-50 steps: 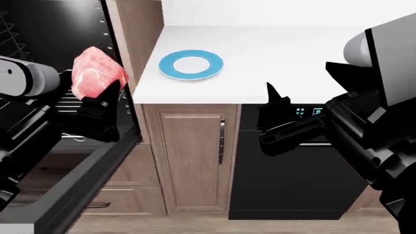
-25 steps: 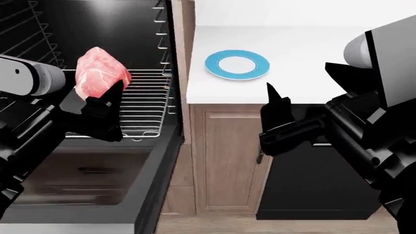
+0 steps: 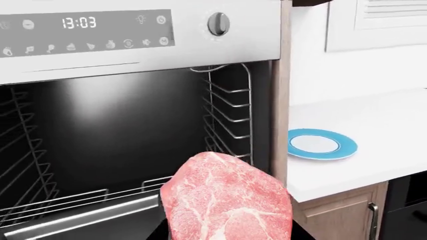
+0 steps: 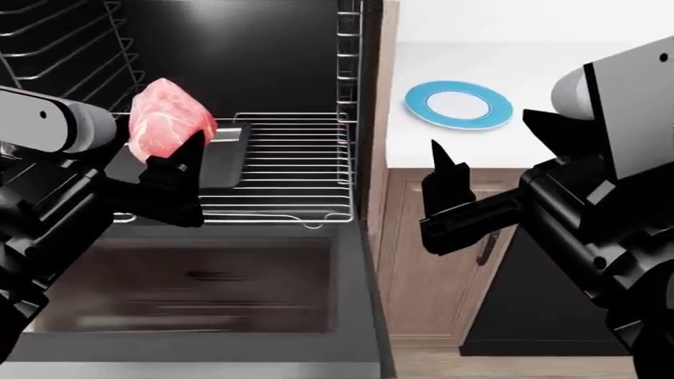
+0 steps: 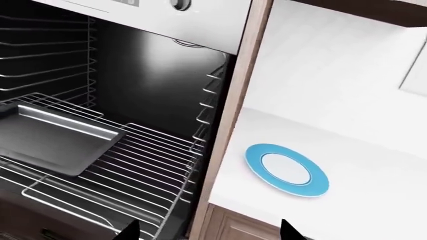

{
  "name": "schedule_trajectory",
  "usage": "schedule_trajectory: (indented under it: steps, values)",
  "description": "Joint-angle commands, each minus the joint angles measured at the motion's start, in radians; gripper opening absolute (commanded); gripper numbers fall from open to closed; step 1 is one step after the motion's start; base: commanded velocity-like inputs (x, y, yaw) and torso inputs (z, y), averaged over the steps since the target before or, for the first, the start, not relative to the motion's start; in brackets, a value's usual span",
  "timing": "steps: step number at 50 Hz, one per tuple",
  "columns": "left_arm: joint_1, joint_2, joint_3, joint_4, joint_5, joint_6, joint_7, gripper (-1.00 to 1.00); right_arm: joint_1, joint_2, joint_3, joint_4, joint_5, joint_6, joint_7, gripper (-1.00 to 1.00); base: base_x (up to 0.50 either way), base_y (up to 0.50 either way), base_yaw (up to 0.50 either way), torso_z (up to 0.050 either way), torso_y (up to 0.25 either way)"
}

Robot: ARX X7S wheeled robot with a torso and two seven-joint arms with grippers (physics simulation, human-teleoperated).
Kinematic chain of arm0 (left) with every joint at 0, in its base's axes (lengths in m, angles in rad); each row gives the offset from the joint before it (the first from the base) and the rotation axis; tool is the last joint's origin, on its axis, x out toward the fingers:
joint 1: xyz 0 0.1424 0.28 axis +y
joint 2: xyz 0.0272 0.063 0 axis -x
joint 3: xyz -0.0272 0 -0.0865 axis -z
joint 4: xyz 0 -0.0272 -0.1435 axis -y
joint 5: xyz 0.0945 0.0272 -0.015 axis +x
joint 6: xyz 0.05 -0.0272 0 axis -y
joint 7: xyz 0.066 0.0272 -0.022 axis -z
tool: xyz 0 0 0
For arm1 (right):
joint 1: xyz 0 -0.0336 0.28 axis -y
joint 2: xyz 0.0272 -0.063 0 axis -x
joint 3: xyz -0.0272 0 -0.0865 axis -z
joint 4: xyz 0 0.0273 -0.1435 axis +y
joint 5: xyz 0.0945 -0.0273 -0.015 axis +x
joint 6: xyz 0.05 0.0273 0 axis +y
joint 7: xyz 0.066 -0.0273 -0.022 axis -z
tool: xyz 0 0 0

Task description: Place the steak on the rack of the oven.

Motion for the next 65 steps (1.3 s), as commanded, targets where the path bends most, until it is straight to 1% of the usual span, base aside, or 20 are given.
schedule_trajectory:
  steps: [1,7,39,45,50,51,53,65]
  values:
    - [-0.009,0.011,0.012,-0.008,0.017,0.007,0.000,-1.00,-0.017,0.006,0.003,-0.002,-0.019,-0.004,-0.016,1.00,0.00,0.50,0.00,0.000,0.000]
    - [0.015,0.021,0.020,-0.011,0.045,0.013,0.019,-1.00,-0.026,0.013,0.002,-0.010,-0.019,-0.010,-0.012,1.00,0.00,0.50,0.00,0.000,0.000]
    - [0.009,0.040,0.056,-0.033,0.082,0.018,0.039,-1.00,-0.081,0.036,0.022,-0.021,-0.060,-0.034,-0.059,1.00,0.00,0.50,0.00,0.000,0.001]
    - [0.005,0.040,0.061,-0.033,0.084,0.017,0.040,-1.00,-0.090,0.041,0.029,-0.022,-0.054,-0.055,-0.051,1.00,0.00,0.14,0.00,0.000,0.000]
    - [0.003,0.042,0.065,-0.037,0.084,0.017,0.041,-1.00,-0.061,0.036,-0.029,0.007,-0.026,-0.013,-0.015,1.00,0.00,0.00,0.00,0.000,0.000]
    - [0.003,0.042,0.066,-0.037,0.085,0.018,0.041,-1.00,-0.103,0.035,0.017,-0.007,-0.051,-0.062,-0.048,1.00,0.00,0.00,0.00,0.000,0.000]
    - [0.002,0.043,0.069,-0.038,0.087,0.017,0.040,-1.00,-0.104,0.046,0.025,-0.009,-0.053,-0.064,-0.050,1.00,0.05,0.00,0.00,0.000,0.000]
    - [-0.013,0.039,0.072,-0.035,0.078,0.017,0.033,-1.00,-0.089,0.048,0.020,-0.010,-0.040,-0.065,-0.047,1.00,0.48,0.00,0.00,0.000,0.001]
